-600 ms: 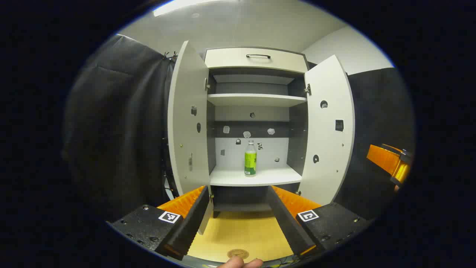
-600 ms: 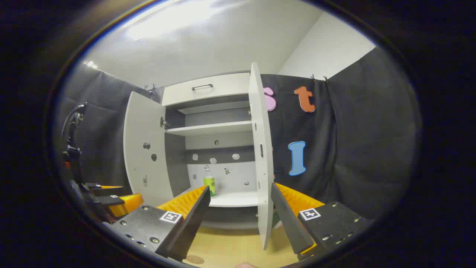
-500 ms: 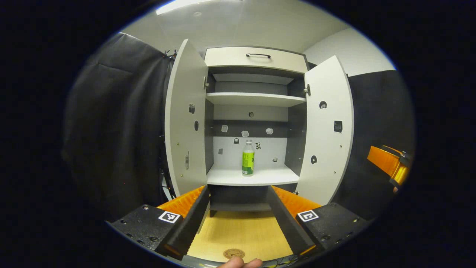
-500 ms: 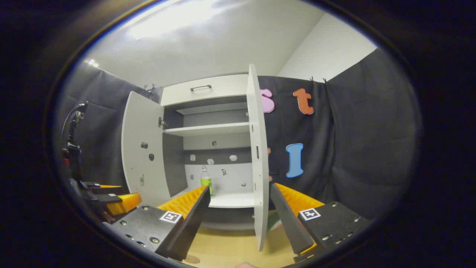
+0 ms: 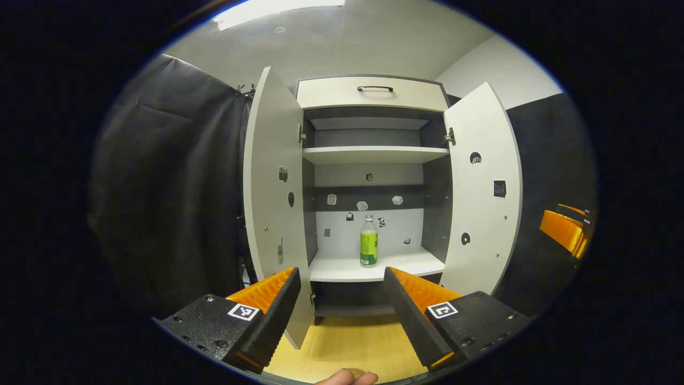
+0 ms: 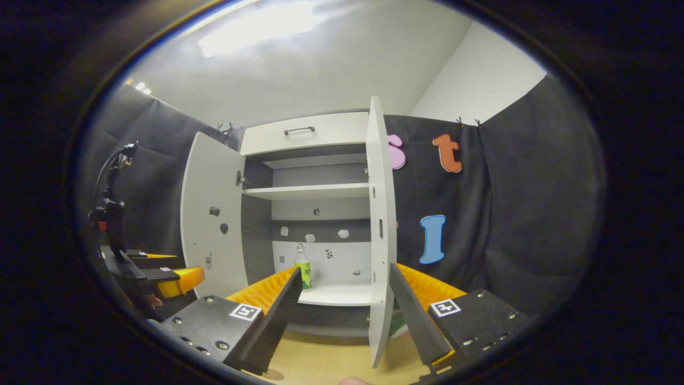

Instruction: Grasp the bottle in the cabinet with the left hand and place it on the coaster, then close the right door with the right hand and the left door with the left hand.

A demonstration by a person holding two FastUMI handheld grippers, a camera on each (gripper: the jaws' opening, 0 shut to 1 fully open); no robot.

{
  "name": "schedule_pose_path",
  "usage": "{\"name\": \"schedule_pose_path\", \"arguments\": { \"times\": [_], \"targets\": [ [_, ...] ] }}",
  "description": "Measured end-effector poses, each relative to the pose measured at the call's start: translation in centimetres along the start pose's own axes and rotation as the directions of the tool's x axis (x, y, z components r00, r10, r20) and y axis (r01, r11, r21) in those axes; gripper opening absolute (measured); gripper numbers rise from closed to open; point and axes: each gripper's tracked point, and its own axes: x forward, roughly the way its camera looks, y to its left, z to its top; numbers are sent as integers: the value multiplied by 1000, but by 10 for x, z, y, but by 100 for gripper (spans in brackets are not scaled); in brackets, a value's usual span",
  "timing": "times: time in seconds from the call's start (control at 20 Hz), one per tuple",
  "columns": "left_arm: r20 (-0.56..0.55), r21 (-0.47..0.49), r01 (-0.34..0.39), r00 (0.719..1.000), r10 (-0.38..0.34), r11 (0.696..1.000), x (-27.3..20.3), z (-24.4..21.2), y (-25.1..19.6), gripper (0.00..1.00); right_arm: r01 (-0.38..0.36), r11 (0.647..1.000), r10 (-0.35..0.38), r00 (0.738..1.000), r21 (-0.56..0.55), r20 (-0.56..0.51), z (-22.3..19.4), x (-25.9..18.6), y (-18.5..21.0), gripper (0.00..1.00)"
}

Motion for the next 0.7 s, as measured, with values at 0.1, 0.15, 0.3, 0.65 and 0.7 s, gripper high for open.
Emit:
{"name": "schedule_pose_path", "arguments": {
  "times": [0.1, 0.15, 0.3, 0.65, 0.7],
  "targets": [
    [5, -17, 5, 1000, -5, 1000, 12, -3, 5, 99, 9, 1000, -8, 1000, -21, 3, -4, 11, 6, 99],
    [7, -26, 13, 1000, -13, 1000, 20, -5, 6, 99, 4, 1000, -4, 1000, -26, 6, -5, 16, 11, 99],
    [-9, -32, 35, 999, -35, 999, 49, -12, 14, 99, -25, 999, 25, 1000, -30, 18, -7, 35, 33, 94],
    [-20, -15, 144, 989, -144, 989, 154, -32, -3, 99, -10, 999, 7, 995, 31, 95, 6, 87, 56, 98],
    [-19, -18, 160, 987, -160, 987, 176, -36, -10, 99, 13, 1000, -15, 996, 20, 85, 2, 95, 53, 98]
  ]
}}
